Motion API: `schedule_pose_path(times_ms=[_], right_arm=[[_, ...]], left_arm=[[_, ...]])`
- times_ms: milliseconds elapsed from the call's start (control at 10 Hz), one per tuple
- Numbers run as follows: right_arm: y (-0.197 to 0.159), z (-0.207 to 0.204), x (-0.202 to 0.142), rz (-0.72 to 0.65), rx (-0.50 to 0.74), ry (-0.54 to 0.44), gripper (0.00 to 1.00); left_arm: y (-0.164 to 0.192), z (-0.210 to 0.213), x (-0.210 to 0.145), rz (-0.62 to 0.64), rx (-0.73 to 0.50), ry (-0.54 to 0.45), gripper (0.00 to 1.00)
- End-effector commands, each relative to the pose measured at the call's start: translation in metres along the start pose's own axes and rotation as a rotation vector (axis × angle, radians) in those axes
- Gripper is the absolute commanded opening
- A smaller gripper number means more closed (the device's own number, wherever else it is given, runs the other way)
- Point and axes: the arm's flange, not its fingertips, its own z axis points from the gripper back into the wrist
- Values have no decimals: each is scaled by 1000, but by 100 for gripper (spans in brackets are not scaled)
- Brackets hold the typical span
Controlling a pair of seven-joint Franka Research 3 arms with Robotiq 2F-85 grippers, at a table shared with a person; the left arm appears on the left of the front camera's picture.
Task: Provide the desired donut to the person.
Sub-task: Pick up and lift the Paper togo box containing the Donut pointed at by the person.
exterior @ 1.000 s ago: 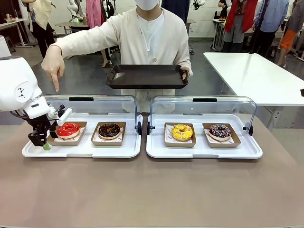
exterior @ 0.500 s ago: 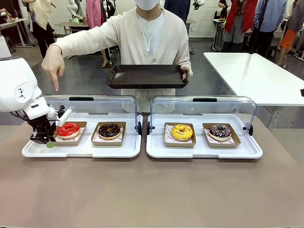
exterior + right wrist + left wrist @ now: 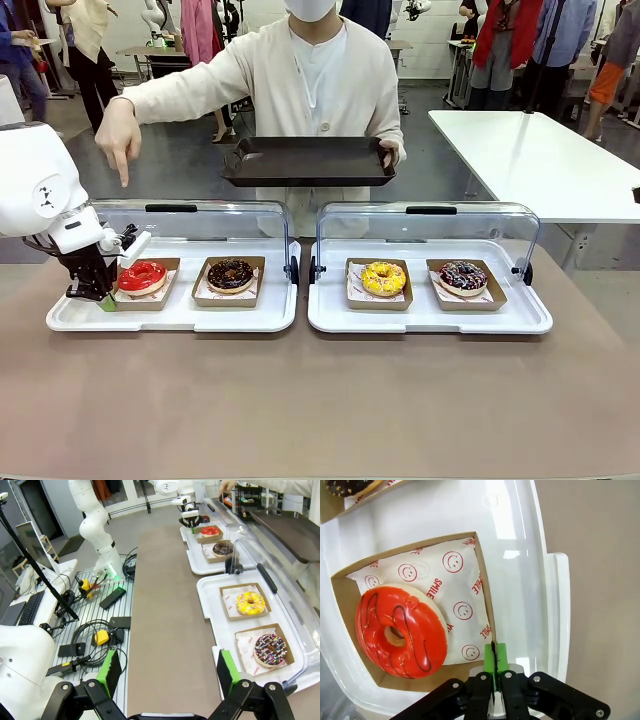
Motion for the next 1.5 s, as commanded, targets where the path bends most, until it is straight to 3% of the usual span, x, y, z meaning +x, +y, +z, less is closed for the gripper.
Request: schedule_pose_path(times_ms=[0, 300, 500, 800, 1000, 1400], right_arm=[[0, -1, 0, 4, 2, -5, 100], [0, -1, 0, 4, 2, -5, 100], [0, -1, 0, 4, 2, -5, 100], [0, -1, 0, 4, 2, -5, 100], [0, -1, 0, 4, 2, -5, 100], [0, -1, 0, 4, 2, -5, 100]], left_arm=[[-1, -2, -4, -23, -17, -23, 0], [-20, 35, 4, -56, -78, 23, 0], [-50, 89, 19, -52, -91, 90, 0], [-94, 163, 41, -34, -104, 101, 0], [-118, 210, 60, -29, -40, 132, 0], [-119, 274, 79, 3, 99, 159, 0]])
